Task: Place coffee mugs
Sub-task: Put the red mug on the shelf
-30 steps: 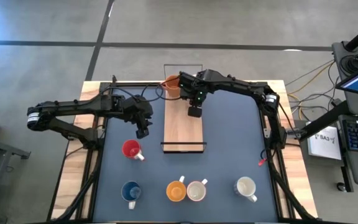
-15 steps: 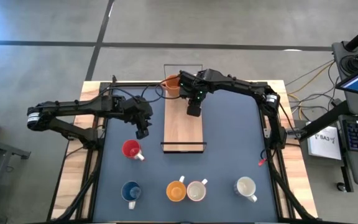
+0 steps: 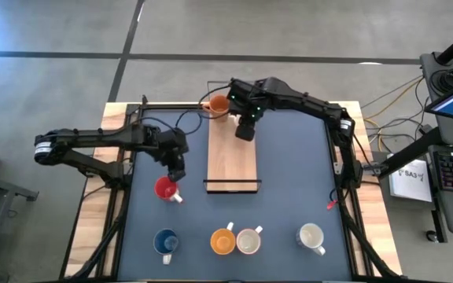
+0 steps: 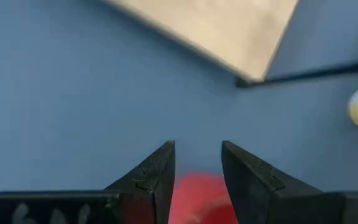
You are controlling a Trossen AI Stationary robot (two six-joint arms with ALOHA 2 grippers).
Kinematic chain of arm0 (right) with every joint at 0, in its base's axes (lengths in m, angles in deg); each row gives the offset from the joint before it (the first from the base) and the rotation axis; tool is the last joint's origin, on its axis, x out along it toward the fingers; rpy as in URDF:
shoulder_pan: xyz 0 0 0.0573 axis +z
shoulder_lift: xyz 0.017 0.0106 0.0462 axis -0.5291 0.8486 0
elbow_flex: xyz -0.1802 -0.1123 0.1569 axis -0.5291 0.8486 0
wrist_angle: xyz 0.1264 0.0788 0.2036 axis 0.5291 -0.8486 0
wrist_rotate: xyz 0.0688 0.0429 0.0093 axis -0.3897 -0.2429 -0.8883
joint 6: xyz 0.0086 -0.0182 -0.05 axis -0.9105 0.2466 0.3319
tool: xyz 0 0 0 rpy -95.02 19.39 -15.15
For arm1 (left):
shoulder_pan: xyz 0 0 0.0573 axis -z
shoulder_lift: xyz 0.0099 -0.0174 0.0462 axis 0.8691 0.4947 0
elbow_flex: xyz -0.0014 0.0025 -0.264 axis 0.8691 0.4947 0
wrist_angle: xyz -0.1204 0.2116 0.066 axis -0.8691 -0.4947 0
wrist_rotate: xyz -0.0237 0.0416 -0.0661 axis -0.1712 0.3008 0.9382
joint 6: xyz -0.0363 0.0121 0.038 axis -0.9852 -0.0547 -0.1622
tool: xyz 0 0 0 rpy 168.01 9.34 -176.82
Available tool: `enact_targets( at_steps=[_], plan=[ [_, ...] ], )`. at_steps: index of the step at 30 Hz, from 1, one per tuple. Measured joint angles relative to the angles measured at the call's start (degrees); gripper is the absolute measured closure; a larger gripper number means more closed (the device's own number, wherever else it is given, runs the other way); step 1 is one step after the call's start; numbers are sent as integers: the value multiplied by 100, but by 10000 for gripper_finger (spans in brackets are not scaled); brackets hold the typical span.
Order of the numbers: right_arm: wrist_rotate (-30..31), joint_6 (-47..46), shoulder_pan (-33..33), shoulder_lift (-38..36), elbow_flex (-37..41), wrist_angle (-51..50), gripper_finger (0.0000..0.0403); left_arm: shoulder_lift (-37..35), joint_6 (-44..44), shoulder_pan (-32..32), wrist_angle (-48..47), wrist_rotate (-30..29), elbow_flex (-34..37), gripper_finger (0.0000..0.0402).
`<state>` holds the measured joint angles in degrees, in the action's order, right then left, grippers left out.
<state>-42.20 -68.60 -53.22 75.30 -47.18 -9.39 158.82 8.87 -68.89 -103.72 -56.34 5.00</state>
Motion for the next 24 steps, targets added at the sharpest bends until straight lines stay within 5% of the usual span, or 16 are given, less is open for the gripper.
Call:
enact_targets(
  at_steps=[8,16,24],
  plan=[
    [-2,-274,42,-11,16,-682,328,15,-1244,661,-602,263,0,288],
    [-2,-272,97,-11,84,-697,328,46,-1134,893,-785,1037,-2,288],
    [-1,-165,129,-11,86,-698,328,61,-407,1593,-1122,372,-7,288]
  ],
)
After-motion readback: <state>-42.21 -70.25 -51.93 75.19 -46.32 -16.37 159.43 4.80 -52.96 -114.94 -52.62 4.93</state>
